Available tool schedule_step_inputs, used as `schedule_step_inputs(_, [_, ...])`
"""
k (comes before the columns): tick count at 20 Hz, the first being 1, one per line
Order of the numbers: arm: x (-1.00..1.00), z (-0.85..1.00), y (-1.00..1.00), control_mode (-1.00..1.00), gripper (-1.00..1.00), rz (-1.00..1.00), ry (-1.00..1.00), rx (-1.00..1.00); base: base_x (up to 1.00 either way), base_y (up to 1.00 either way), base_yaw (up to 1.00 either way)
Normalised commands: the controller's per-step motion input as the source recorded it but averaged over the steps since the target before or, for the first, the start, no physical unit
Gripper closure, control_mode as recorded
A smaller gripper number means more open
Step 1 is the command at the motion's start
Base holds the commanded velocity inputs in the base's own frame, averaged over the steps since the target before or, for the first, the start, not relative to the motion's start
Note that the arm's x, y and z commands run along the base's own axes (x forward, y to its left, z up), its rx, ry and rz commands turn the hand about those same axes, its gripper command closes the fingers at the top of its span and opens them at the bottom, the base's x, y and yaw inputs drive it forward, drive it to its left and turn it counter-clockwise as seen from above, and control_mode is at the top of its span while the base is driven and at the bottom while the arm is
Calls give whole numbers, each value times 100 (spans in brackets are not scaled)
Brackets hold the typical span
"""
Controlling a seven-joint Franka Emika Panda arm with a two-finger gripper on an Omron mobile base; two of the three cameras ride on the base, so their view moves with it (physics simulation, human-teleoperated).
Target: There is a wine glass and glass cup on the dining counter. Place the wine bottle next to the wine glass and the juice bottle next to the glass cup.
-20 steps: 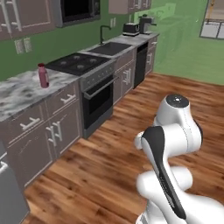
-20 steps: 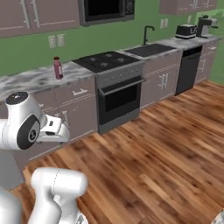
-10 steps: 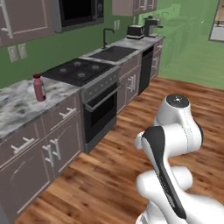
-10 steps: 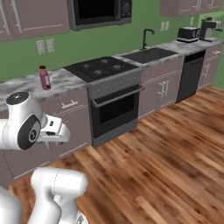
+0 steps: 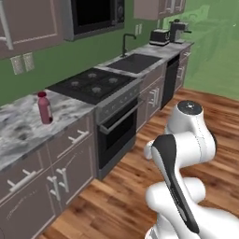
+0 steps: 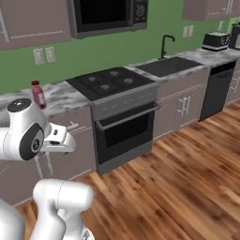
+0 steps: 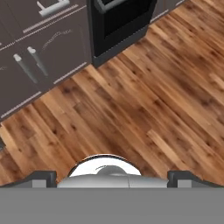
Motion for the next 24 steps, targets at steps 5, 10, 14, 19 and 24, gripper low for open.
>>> schedule_step_inputs(5, [0, 0, 0, 100, -100, 0, 0, 0, 85, 0, 23])
schedule_step_inputs(10, [0, 0, 0, 100, -100, 0, 0, 0, 81, 0, 29])
schedule_step_inputs(14, [0, 0, 0, 100, -100, 0, 0, 0, 77, 0, 34])
schedule_step_inputs(19, [0, 0, 0, 100, -100, 0, 0, 0, 73, -1, 36])
schedule_step_inputs(24, [0, 0, 0, 100, -100, 0, 0, 0, 69, -4, 39])
